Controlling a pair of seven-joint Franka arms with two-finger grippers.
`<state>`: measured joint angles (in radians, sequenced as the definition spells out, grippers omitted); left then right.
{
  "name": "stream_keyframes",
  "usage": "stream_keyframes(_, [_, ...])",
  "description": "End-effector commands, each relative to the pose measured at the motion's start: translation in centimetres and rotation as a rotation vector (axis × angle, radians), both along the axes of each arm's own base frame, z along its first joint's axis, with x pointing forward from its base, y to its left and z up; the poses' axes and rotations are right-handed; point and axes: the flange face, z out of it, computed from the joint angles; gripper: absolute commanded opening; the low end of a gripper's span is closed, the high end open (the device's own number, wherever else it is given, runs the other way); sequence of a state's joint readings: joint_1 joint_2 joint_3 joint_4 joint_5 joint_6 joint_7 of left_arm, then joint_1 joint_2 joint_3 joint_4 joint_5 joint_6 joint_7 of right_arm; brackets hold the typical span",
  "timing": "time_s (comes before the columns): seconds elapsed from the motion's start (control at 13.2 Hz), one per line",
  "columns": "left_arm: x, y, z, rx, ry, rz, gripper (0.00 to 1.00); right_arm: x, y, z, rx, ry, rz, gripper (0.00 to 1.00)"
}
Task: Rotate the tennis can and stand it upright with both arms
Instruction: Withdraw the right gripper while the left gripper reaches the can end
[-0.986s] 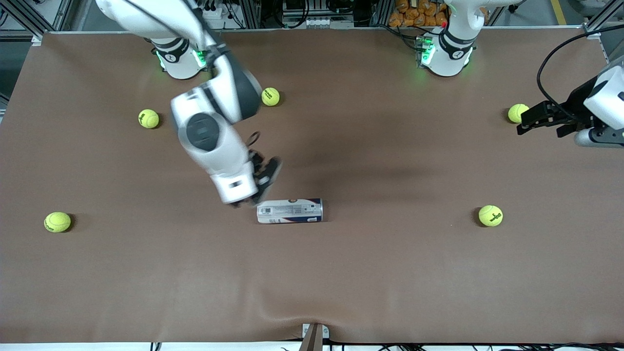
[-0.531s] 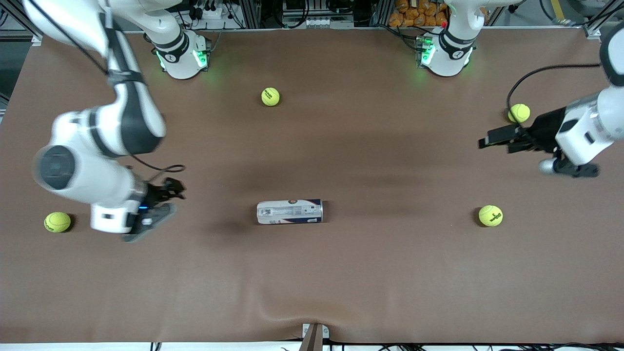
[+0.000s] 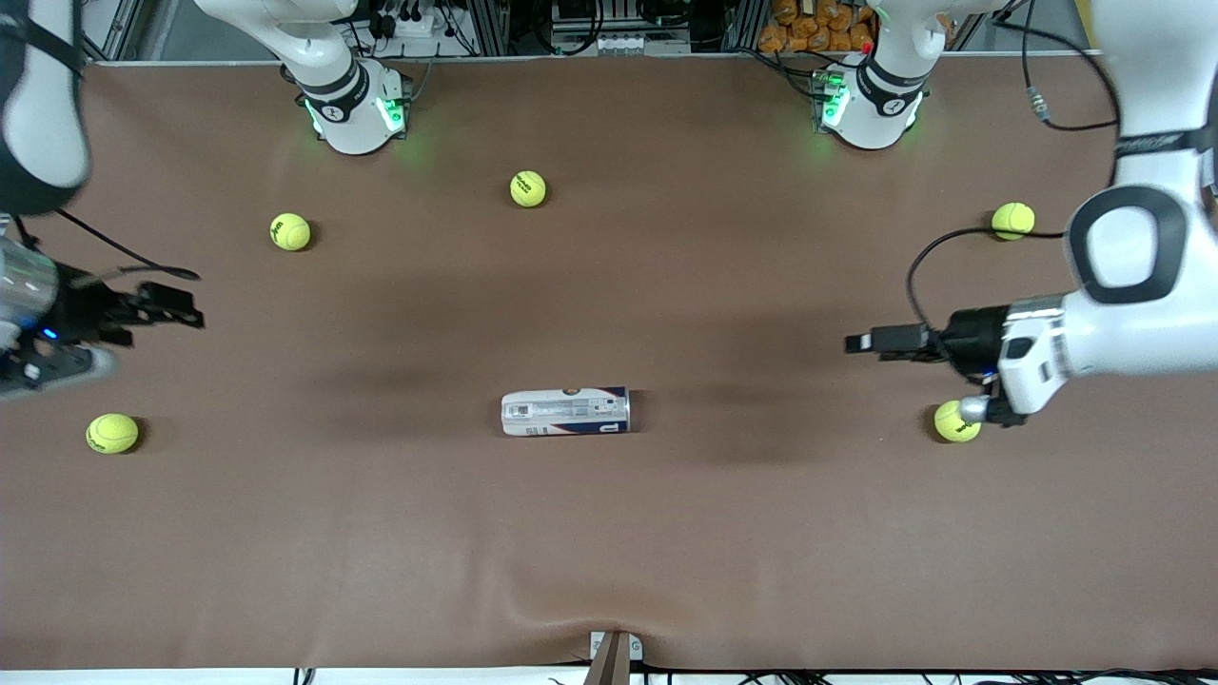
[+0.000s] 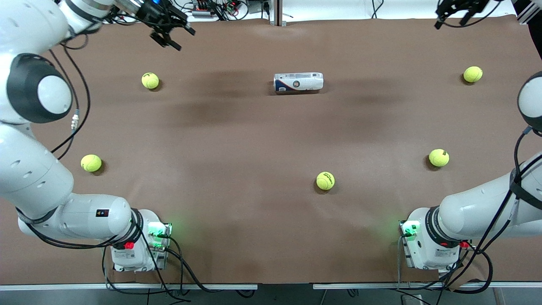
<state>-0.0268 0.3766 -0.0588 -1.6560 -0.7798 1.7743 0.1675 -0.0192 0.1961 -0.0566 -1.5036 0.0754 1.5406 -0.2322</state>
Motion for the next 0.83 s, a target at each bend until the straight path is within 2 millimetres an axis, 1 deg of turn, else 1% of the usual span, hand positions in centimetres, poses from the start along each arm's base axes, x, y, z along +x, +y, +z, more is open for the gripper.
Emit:
stream_keyframes(0.0, [1.0, -2.3, -4.1, -0.096, -0.042, -0.046, 1.00, -3.1, 0.6, 3.3, -0.038, 0.026, -0.137, 1.00])
stream_keyframes(0.08, [1.1, -2.6, -5.7, -0.157, -0.043, -0.038, 1.00, -4.1, 0.7, 4.3, -0.046, 0.040, -0.186, 1.00])
stream_keyframes(0.15, [1.0, -2.9, -7.2, -0.209, -0.025, -0.018, 1.00, -4.8, 0.8, 4.9, -0.054, 0.057, -0.228, 1.00])
stream_keyframes(0.23, [1.0, -3.4, -8.3, -0.252, -0.026, -0.010, 1.00, -5.3, 0.7, 5.7, -0.056, 0.057, -0.248, 1.00])
stream_keyframes(0.3, [0.9, -4.2, -9.1, -0.278, -0.026, -0.012, 1.00, -5.7, 0.5, 6.5, -0.057, 0.043, -0.251, 1.00])
stream_keyframes(0.38, [0.9, -4.4, -9.8, -0.287, -0.031, -0.012, 1.00, -6.1, 0.4, 7.2, -0.055, 0.030, -0.255, 1.00])
stream_keyframes(0.46, [0.9, -4.9, -11.0, -0.296, -0.044, -0.013, 1.00, -6.6, 0.1, 8.2, -0.054, 0.011, -0.261, 1.00])
stream_keyframes(0.53, [0.9, -5.4, -12.0, -0.317, -0.064, -0.012, 1.00, -7.3, 0.0, 9.6, -0.051, -0.016, -0.264, 1.00])
stream_keyframes(0.61, [0.9, -6.2, -13.2, -0.348, -0.066, -0.002, 1.00, -7.6, 0.0, 10.1, -0.050, -0.027, -0.264, 1.00])
stream_keyframes(0.76, [0.5, -9.3, -16.1, -0.408, -0.068, 0.032, 1.00, -7.4, 0.1, 10.3, -0.053, -0.033, -0.261, 1.00])
